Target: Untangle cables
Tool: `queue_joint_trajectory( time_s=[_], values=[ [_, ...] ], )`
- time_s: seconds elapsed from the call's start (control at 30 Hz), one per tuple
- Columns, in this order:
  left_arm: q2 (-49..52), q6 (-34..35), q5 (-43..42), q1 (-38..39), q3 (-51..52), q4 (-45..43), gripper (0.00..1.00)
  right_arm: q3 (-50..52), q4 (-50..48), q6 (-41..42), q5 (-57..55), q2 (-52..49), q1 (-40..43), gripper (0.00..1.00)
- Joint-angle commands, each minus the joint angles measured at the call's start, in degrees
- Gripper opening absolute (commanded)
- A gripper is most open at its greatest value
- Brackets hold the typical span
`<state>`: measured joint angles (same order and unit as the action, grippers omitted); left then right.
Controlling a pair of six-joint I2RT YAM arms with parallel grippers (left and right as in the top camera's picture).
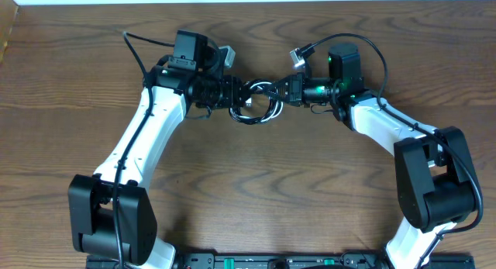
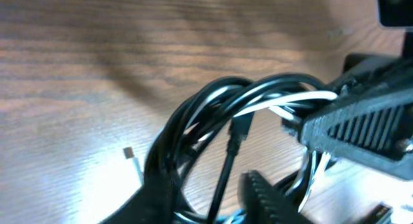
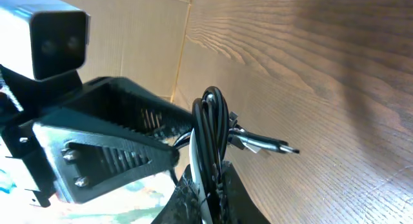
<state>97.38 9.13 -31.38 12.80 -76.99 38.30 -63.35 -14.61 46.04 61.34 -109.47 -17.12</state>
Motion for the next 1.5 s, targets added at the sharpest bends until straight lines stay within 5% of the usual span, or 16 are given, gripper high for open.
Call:
queue_joint_trajectory(
  time_s=[0.0, 0.1, 0.77, 1.03, 1.47],
  values=[
    [-1.0, 0.4, 1.2, -0.2, -0.8, 0.5, 0.23, -0.3, -0.2, 0.0, 1.7, 0.5, -0.4, 0.01],
    [-0.9, 0.4, 1.1, -0.2, -0.8, 0.5, 0.08, -0.3, -0.2, 0.0, 1.7, 0.5, -0.4, 0.01],
    [2.5, 0.4, 0.7, 6.1, -1.0, -0.8, 0.08, -0.3, -0.2, 0.2, 1.6, 0.5, -0.4, 0.01],
    [-0.9, 0.4, 1.0, 4.0, -3.2, -0.4, 0.35, -0.3, -0.1, 0.2, 1.6, 0.5, -0.4, 0.01],
    [-3.2, 0.3, 12.7, -0.2, -3.0, 11.6, 0.41, -0.3, -0.2, 0.2, 1.6, 0.5, -0.4, 0.01]
  ],
)
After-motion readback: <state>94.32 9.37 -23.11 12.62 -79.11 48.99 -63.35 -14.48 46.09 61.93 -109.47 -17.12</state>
